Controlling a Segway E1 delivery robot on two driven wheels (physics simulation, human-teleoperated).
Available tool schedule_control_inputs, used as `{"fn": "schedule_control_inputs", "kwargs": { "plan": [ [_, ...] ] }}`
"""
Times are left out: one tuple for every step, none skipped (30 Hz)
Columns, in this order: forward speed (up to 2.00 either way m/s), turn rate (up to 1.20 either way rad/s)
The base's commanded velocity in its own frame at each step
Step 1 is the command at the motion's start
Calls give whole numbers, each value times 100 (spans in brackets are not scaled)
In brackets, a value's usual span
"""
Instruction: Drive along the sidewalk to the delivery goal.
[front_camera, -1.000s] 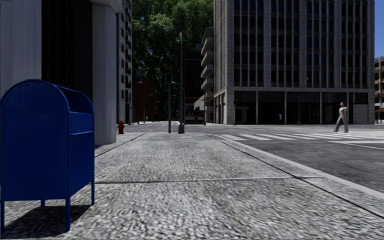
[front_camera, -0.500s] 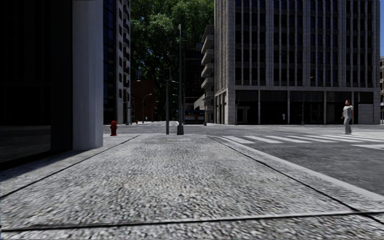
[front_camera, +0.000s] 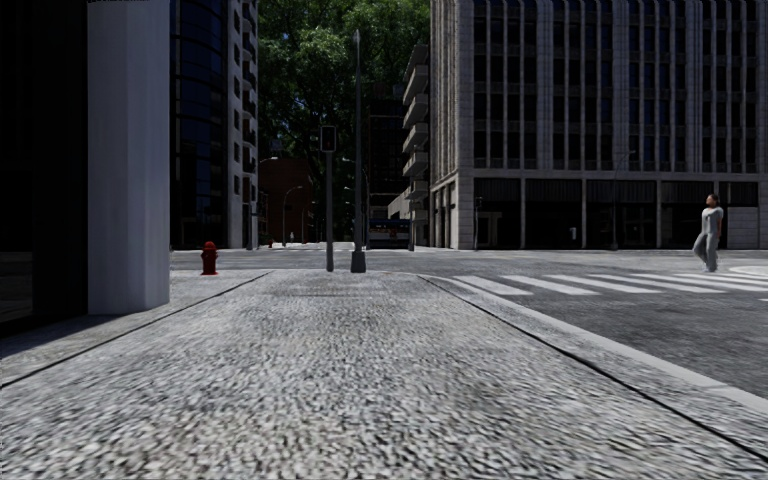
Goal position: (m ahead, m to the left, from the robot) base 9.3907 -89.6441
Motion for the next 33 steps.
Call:
{"fn": "schedule_control_inputs", "kwargs": {
  "plan": [
    [200,0],
    [200,0],
    [200,0],
    [200,0],
    [200,0],
    [200,0],
    [200,0],
    [200,0],
    [200,0],
    [200,0],
    [200,0],
    [200,0],
    [200,0],
    [200,0],
    [200,0],
    [200,0],
    [200,0],
    [200,0],
    [200,0],
    [200,0],
    [200,0],
    [200,0],
    [200,0],
    [200,0],
    [200,0],
    [200,0],
    [200,0],
    [200,0],
    [200,0],
    [200,0],
    [200,0],
    [200,0],
    [200,0]
  ]
}}
